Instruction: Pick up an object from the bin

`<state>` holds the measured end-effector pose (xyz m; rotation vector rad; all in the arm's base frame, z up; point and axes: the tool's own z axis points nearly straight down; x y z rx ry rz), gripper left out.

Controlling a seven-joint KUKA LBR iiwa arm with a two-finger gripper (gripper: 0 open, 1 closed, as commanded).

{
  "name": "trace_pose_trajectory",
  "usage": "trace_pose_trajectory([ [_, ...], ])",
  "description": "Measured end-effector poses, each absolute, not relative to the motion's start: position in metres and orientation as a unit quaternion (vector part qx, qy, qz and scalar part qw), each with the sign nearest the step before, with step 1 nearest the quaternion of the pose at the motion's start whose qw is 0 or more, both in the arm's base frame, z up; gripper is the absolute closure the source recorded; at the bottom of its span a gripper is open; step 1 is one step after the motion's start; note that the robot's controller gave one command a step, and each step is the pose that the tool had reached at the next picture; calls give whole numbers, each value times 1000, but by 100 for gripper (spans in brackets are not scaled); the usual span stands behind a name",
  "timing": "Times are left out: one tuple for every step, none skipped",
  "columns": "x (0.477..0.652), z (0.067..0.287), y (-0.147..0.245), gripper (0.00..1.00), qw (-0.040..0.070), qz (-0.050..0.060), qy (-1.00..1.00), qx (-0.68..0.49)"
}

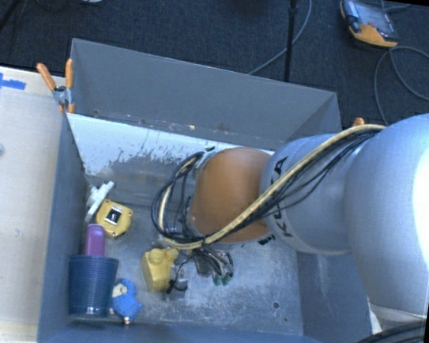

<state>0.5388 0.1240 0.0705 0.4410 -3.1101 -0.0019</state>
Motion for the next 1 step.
trace_pose_trajectory([
  [538, 73, 124, 100, 1, -1, -990, 140],
])
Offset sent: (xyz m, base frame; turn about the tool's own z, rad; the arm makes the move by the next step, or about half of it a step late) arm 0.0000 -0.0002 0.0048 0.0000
